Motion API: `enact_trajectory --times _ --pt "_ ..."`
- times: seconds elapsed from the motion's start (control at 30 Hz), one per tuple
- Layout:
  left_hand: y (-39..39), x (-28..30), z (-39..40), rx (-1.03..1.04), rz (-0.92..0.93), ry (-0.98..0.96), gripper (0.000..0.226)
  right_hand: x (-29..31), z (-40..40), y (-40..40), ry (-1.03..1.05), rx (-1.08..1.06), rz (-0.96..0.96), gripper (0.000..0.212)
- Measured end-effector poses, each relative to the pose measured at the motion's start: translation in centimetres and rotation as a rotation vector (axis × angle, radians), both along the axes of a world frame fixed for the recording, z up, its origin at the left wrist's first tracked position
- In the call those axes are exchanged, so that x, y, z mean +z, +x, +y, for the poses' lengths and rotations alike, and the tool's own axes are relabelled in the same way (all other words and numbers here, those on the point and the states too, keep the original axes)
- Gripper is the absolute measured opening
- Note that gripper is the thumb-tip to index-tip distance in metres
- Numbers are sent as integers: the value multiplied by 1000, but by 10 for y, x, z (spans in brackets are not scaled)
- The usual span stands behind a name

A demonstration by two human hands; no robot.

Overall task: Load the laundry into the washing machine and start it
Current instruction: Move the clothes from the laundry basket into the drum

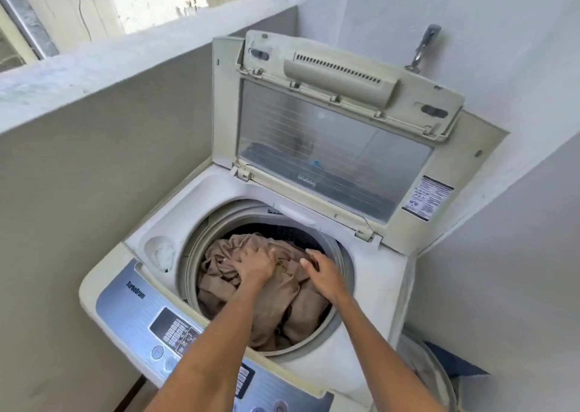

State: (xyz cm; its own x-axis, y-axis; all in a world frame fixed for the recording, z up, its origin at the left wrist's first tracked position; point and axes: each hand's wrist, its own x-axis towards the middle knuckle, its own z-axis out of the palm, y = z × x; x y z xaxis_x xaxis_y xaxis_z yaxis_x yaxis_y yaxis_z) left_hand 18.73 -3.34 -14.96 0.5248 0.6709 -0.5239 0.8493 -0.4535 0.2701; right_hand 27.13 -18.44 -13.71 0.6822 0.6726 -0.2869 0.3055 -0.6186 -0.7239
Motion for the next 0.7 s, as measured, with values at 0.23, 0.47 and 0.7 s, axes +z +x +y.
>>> enact_trajectory --times 0.23,0.47,0.7 --pt "67 79 -96 -304 -722 219 50 67 -68 19 204 -475 -285 28" --pt "120 120 -261 -540 -999 -78 31 70 -215 39 221 -777 -278 21" --pt "111 -3 -371 -662 -557 -239 30 -17 -322 22 108 -873 11 23"
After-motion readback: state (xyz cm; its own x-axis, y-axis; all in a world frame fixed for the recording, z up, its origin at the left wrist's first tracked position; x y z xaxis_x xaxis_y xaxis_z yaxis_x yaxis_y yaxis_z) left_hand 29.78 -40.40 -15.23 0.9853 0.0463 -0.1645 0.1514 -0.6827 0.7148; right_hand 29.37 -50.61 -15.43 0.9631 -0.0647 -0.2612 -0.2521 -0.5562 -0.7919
